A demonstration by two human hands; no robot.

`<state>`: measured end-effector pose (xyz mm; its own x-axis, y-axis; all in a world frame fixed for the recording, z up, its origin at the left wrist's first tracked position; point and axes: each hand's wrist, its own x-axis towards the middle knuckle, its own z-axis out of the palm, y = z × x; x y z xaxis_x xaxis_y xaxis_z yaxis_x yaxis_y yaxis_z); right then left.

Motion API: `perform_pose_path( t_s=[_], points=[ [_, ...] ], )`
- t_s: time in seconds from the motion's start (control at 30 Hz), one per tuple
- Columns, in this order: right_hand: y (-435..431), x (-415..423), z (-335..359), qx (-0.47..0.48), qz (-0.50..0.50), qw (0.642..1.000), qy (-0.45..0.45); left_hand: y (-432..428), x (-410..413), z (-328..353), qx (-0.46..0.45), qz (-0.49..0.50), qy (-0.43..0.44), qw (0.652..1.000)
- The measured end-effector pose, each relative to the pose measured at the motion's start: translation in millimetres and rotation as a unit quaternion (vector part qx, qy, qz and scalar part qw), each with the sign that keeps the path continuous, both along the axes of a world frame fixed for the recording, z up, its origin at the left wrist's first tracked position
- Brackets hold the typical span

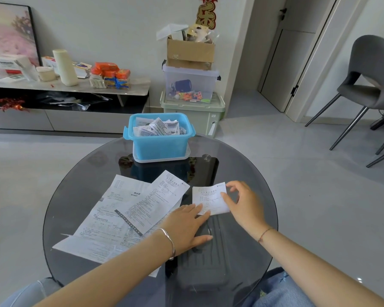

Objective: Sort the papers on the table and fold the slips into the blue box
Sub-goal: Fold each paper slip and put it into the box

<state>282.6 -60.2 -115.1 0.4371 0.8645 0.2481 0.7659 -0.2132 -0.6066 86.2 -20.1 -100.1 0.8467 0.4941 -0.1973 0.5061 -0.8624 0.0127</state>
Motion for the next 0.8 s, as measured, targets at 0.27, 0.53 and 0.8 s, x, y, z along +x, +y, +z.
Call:
perform_pose_path(
  t_s=[0.27,0.53,0.8],
  points=[
    [-24,-6,-7,0.095,0.236,0.922,-0.293,-2,3,3,0.018,-0.004,0.011,1.000],
    [-30,-5,-17,0.048,0.267,0.889,-0.368,-2,3,2,0.022,-0.001,0.007,1.000],
    [-39,9,-15,0.013,0.246,0.893,-0.376,9,-5,-4,0.057,-0.017,-0.016,0.998]
  ],
)
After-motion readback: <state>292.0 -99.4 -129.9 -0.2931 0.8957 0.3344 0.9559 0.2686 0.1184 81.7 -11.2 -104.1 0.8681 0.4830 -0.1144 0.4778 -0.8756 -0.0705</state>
